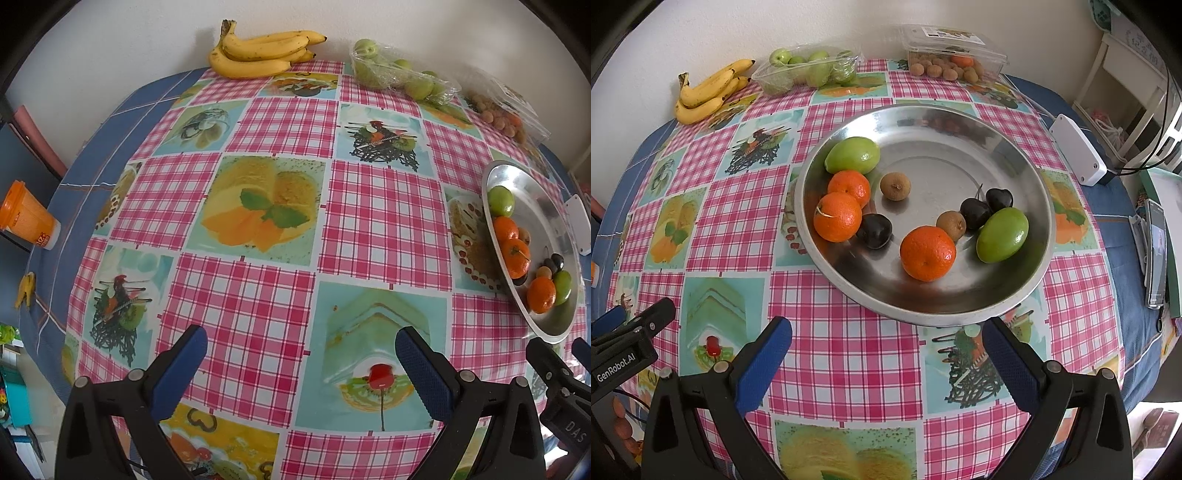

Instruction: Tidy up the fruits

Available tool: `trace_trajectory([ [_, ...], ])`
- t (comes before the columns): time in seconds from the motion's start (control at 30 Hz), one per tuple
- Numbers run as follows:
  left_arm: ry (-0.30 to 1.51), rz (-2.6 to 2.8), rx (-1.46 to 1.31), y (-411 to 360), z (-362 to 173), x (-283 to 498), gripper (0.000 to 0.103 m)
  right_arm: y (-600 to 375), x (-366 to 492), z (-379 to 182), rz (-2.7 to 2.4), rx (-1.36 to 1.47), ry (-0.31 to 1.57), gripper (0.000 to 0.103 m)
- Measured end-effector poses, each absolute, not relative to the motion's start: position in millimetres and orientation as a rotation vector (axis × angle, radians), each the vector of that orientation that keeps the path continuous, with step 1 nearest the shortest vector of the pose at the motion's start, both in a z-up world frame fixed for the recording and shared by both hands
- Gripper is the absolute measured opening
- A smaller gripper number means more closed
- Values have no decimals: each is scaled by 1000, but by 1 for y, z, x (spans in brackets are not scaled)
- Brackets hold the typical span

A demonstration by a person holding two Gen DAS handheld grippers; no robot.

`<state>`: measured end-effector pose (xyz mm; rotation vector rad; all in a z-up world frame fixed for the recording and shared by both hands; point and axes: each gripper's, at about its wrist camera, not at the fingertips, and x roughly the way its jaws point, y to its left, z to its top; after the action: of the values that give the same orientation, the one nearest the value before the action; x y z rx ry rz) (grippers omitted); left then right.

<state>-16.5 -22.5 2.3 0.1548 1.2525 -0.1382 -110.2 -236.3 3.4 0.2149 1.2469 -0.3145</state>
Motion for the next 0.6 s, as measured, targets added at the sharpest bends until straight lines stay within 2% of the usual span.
trace_trajectory([
  [0.6, 1257, -134, 154, -22, 1, -17, 103, -236, -110, 3, -315, 215, 1248, 103],
])
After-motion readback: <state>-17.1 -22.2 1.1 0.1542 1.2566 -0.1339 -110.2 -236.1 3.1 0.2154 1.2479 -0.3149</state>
